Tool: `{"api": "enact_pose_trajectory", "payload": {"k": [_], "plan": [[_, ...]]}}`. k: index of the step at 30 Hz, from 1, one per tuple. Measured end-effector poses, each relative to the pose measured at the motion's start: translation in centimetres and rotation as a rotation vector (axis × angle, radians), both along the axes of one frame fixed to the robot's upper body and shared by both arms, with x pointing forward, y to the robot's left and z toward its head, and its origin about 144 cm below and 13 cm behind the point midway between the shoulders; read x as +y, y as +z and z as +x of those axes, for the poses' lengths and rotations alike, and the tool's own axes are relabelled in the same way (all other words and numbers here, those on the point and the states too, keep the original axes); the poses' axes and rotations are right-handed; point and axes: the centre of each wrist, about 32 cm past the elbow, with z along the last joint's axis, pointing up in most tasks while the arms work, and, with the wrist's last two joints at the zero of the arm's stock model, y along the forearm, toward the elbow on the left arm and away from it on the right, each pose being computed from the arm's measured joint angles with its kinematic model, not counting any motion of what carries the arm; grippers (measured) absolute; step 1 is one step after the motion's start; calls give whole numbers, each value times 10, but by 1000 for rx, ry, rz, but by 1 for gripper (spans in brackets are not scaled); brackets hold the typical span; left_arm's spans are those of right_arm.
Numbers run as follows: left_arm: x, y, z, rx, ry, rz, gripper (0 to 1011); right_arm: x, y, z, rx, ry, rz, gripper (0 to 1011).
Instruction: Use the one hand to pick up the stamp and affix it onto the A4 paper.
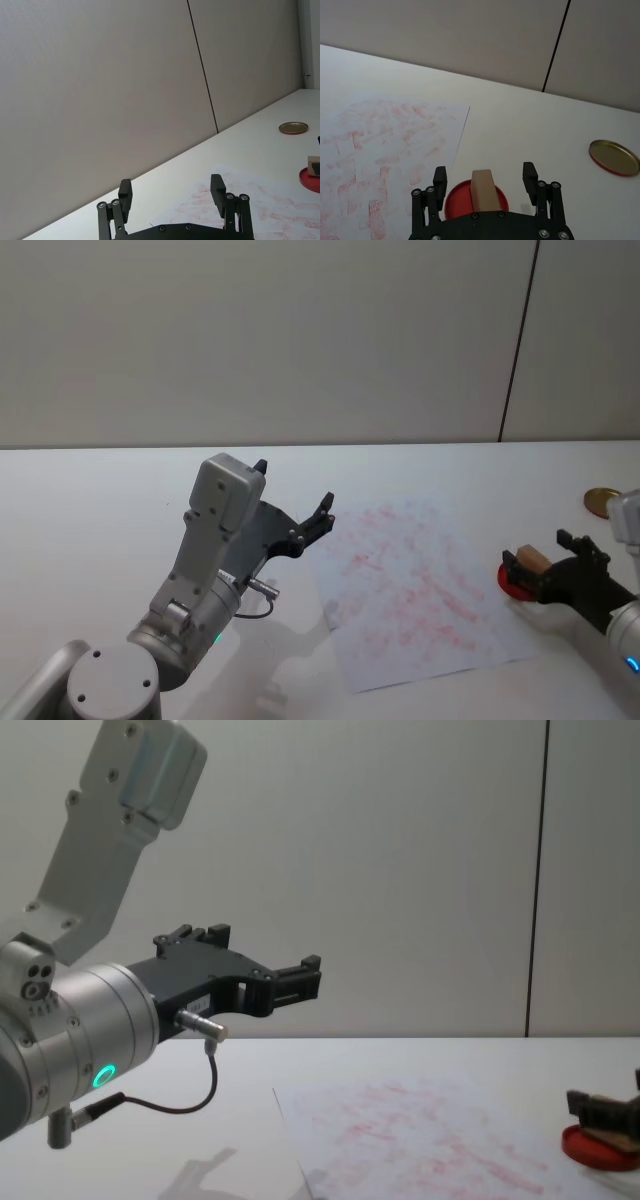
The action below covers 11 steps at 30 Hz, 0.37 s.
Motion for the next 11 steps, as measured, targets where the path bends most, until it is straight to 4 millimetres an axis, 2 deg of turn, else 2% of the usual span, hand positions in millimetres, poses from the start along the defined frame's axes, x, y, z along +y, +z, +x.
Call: {"api": "enact_pose_trajectory", "payload": {"k": [5, 11], "plan": [[0, 0, 0, 0, 0, 0, 993, 2, 8, -3, -47, 5, 6, 1001], [0, 0, 0, 0, 0, 0, 993, 5, 15, -7, -84, 8, 12, 1001]]}}
